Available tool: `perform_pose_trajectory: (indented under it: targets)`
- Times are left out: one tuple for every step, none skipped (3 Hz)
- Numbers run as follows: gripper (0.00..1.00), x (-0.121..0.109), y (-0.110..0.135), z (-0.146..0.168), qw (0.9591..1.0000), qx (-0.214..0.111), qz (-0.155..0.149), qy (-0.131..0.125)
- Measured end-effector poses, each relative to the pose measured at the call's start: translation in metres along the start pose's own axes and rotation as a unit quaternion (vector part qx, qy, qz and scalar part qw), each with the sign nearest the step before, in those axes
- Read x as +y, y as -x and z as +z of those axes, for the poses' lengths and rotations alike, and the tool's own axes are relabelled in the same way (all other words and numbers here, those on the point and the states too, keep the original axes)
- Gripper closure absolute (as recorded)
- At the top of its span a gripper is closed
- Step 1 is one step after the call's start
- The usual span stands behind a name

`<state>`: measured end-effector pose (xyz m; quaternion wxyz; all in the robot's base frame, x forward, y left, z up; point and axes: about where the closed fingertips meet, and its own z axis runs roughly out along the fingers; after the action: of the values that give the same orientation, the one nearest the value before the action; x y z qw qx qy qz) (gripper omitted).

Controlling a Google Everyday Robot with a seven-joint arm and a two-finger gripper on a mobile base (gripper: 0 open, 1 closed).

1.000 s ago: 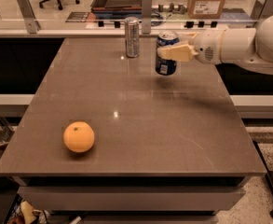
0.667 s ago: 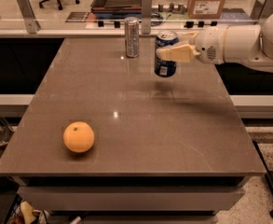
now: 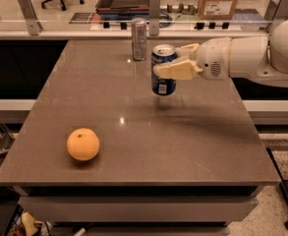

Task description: Move pepsi can near orange

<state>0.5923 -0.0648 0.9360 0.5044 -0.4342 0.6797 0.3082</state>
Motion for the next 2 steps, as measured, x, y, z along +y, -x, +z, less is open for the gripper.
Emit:
perform_pose_trajectory:
  targets:
    - [1.0,0.03,-0.002,0.006,0.9998,0.004,-0.009,0.017]
    - [1.0,0.057,-0.003,0.005,0.9996,0.009,-0.018,0.022]
